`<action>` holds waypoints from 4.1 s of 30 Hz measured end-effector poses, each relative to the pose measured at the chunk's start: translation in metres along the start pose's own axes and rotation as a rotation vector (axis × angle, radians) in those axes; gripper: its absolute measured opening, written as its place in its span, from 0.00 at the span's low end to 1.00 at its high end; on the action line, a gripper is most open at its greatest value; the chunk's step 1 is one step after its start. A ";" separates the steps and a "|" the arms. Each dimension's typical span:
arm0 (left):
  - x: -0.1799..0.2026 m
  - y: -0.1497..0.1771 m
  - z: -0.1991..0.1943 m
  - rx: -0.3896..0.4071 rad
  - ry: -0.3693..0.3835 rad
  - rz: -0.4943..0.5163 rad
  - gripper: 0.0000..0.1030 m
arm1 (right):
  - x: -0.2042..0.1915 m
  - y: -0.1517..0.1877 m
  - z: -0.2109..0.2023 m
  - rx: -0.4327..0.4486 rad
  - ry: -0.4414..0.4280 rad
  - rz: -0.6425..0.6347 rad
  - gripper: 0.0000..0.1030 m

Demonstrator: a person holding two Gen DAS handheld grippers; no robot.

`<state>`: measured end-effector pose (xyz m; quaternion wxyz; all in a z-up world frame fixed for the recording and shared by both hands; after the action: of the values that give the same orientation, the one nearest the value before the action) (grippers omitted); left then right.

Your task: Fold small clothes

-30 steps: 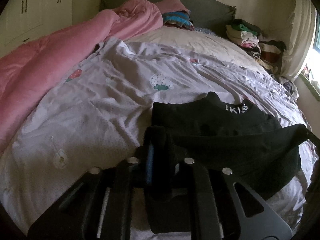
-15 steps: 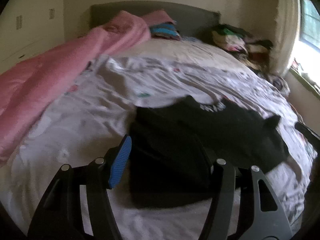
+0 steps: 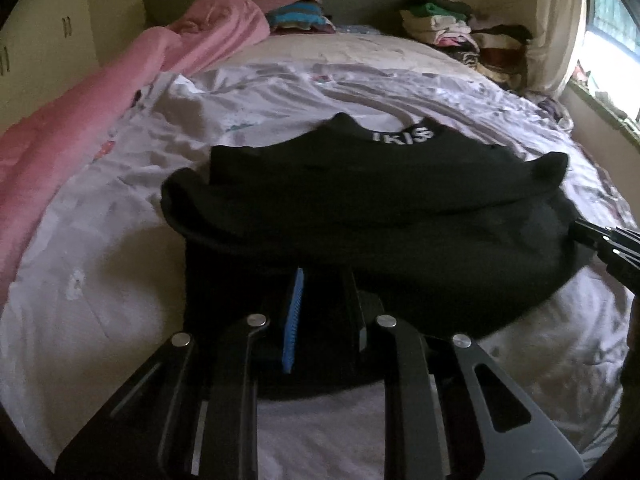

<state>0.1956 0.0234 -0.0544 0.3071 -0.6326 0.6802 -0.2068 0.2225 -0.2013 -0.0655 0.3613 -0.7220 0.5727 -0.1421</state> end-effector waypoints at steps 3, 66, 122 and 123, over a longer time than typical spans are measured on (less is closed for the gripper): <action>-0.004 -0.003 0.012 -0.018 -0.027 0.005 0.12 | 0.007 -0.002 0.020 -0.034 0.016 0.024 0.12; -0.083 -0.075 0.084 0.051 -0.036 -0.205 0.03 | 0.113 -0.094 0.056 0.158 0.068 0.292 0.08; -0.056 0.017 0.022 -0.068 -0.089 -0.124 0.85 | 0.012 0.011 0.012 -0.040 0.072 0.114 0.55; -0.056 0.018 0.021 -0.068 -0.090 -0.123 0.85 | 0.011 0.012 0.011 -0.039 0.073 0.114 0.55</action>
<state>0.1968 0.0830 -0.0730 0.3024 -0.6920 0.6321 -0.1737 0.2237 -0.2083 -0.0832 0.3336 -0.6894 0.6283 -0.1364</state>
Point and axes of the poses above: each gripper's, at about its wrist camera, not at the fingertips, and z roughly the way its jaws point, x to its right, y to its underside, the point moved 1 cm from there along z, roughly the way its jaws point, and after that the axes turned 13 degrees about -y, right-handed, at the moved point
